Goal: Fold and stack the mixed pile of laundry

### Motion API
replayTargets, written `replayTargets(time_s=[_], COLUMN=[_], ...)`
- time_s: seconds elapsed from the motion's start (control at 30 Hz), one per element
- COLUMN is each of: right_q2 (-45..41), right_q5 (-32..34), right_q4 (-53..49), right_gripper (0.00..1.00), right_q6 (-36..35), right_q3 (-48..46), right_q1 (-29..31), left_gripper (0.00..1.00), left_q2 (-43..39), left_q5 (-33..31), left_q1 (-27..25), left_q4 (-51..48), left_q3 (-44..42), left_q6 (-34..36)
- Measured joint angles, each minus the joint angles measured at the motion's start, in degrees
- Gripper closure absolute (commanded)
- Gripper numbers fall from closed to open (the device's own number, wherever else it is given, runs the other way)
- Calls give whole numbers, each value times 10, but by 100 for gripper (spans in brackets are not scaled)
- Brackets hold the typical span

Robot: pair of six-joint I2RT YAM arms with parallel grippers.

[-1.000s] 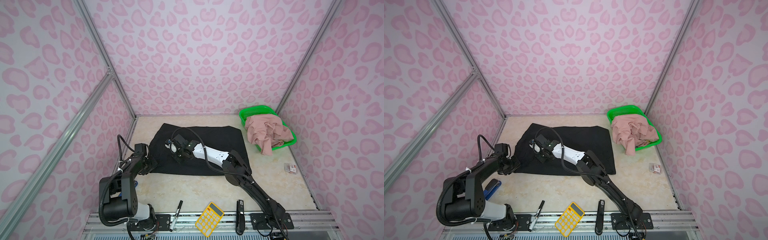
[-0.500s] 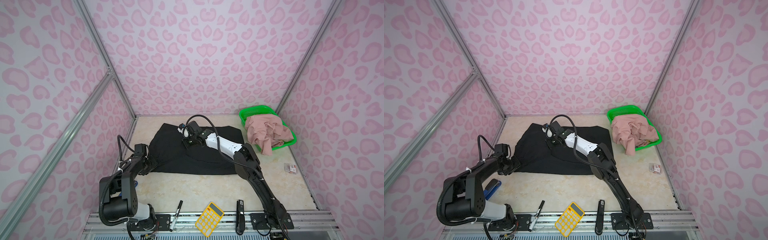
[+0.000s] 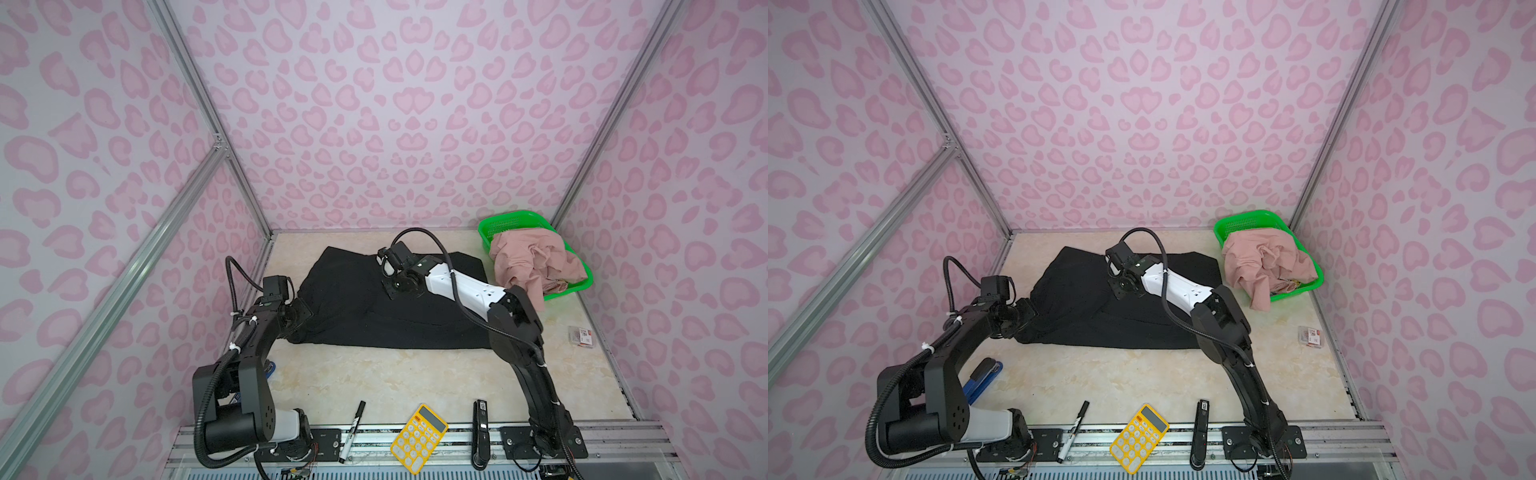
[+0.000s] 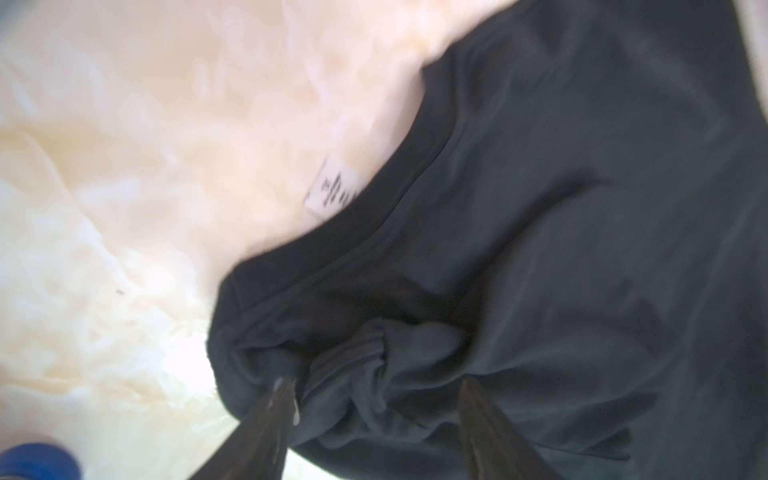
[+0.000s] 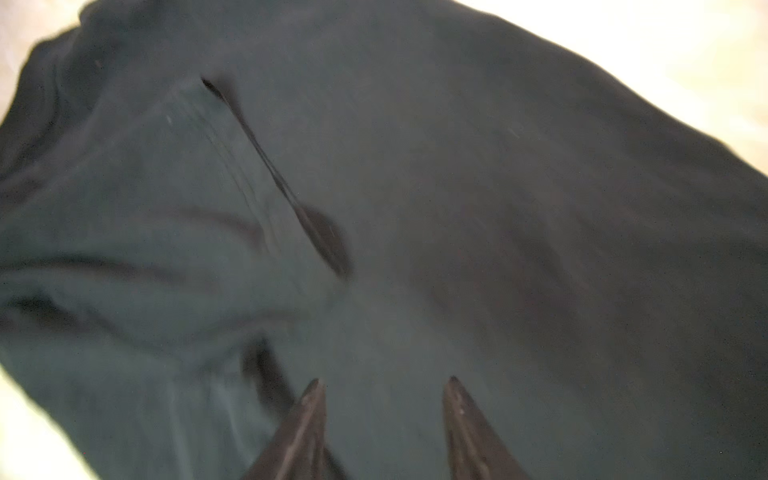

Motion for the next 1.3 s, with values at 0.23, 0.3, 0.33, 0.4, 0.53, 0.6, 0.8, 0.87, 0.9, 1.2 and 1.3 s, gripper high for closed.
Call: replayTargets(time_s=[0.23, 0.3, 0.33, 0.4, 0.53, 0.6, 0.8, 0.87, 0.9, 1.2, 1.3], right_q2=[-235, -289, -315, -360, -422, -431, -429, -428, -426, -424, -435], right_q5=[78, 103, 106, 120, 134, 135, 137, 134, 132, 61, 42], right_q4=[9, 0, -7, -14, -21, -18, 2, 15, 19, 101, 109], right_gripper=[43, 41, 39, 37, 37, 37, 40, 43, 45, 74, 89], right_q6=[67, 91, 105, 134, 179, 194, 215, 221, 224, 243, 244], right_q3=[-301, -370, -401, -455, -532, -556, -603, -624, -630, -664, -673], right_q1=[-48, -64, -71, -87, -129, -151, -208, -231, -238, -264, -271], left_gripper=[26, 25, 25, 26, 30, 32, 42, 46, 48, 74, 85], left_q2=[-32, -37, -40, -45, -44, -24, 33, 46, 50, 80, 87], left_q5=[-40, -42, -44, -54, -75, -81, -85, -85, -83, -39, -22], left_q1=[0, 0, 0, 0, 1, 2, 7, 17, 22, 71, 82], left_q4=[-38, -41, -43, -43, -40, -35, -19, -11, -9, -2, 7], left_q3=[10, -8, -19, -40, -69, -71, -46, -35, -32, -30, -31], left_q6=[6, 5, 3, 0, -15, -19, -23, -22, -22, -7, -5])
